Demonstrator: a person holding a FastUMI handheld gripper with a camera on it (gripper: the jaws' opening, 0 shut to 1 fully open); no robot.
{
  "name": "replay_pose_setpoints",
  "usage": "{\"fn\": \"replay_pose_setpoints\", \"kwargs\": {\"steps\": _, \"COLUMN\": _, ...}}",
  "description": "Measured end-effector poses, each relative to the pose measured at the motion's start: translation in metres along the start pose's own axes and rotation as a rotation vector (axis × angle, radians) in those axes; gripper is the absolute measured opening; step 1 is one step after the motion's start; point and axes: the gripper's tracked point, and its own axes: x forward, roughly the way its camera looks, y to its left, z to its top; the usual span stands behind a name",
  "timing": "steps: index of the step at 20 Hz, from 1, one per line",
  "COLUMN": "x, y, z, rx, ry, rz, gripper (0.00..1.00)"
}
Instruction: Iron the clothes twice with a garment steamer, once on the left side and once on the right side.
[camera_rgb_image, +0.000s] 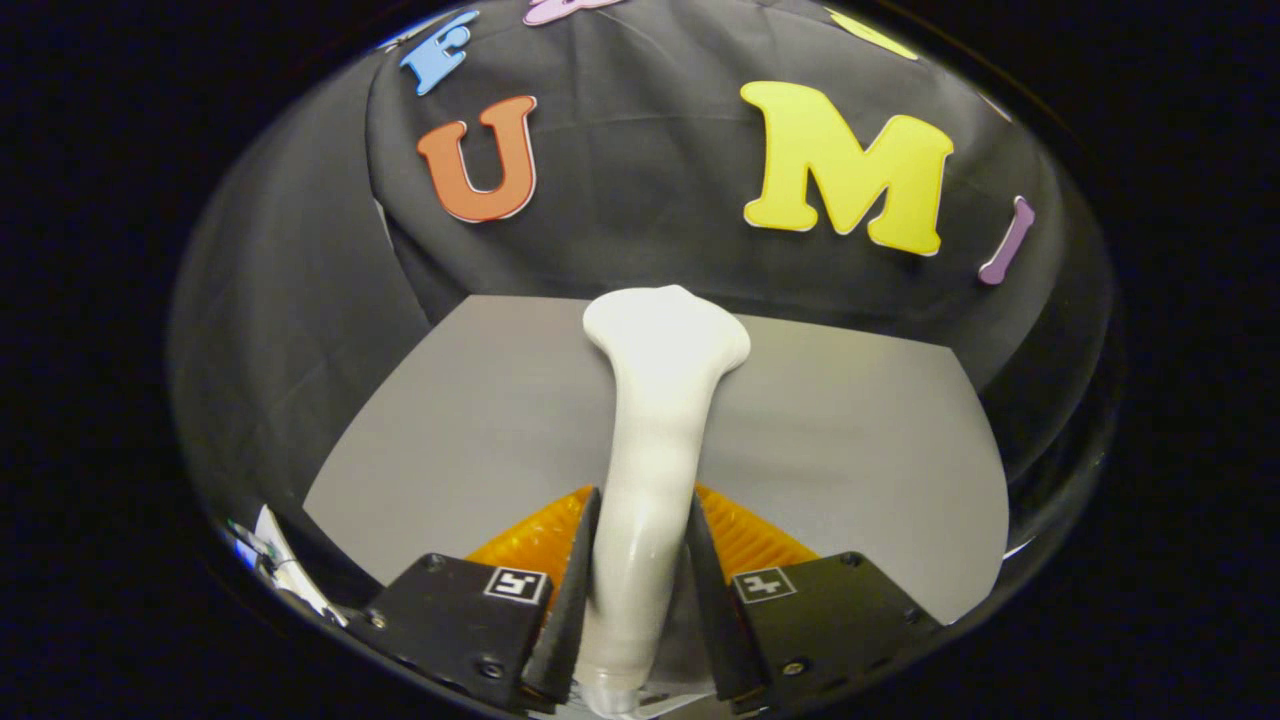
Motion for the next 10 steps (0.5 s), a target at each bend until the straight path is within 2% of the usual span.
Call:
{"fn": "replay_pose_setpoints", "kwargs": {"steps": 1, "x": 0.001, "y": 0.001, "z": 0.001, "rx": 0.017, "ry": -0.007, "rz": 0.001, "gripper": 0.47}}
{"fn": "replay_pose_setpoints", "kwargs": {"steps": 3, "x": -0.003, "y": 0.004, "z": -0.001, "rx": 0.065, "ry": -0.009, "rz": 0.02, "gripper": 0.43}}
{"fn": "replay_pose_setpoints", "kwargs": {"steps": 6, "x": -0.012, "y": 0.003, "z": -0.005, "rx": 0.144, "ry": 0.017, "rz": 0.084, "gripper": 0.39}}
{"fn": "replay_pose_setpoints", "kwargs": {"steps": 10, "x": -0.045, "y": 0.007, "z": -0.004, "rx": 0.156, "ry": -0.045, "rz": 0.168, "gripper": 0.37}}
